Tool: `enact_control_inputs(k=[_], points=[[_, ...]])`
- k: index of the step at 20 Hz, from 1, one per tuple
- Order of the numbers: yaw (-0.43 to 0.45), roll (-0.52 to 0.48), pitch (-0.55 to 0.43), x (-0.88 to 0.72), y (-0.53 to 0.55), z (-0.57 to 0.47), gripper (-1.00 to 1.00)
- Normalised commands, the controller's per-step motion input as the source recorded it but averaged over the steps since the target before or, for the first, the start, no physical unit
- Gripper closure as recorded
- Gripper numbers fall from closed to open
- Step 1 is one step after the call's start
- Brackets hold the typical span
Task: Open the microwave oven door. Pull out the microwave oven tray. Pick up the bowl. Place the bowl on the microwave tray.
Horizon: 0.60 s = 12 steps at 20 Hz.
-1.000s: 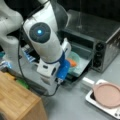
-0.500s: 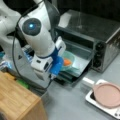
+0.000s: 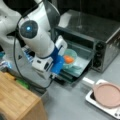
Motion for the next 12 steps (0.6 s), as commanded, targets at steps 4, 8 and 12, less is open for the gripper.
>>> enact_control_inputs(k=[4,8,12], points=[[-0.079,0.106,-0.176,-0.19,0.28,-0.11,1.00],[-0.087,0.065,-0.202,-0.19,0.31,-0.14,1.00],[-0.115,0.032,-0.218,-0.20,0.30,-0.14,1.00]])
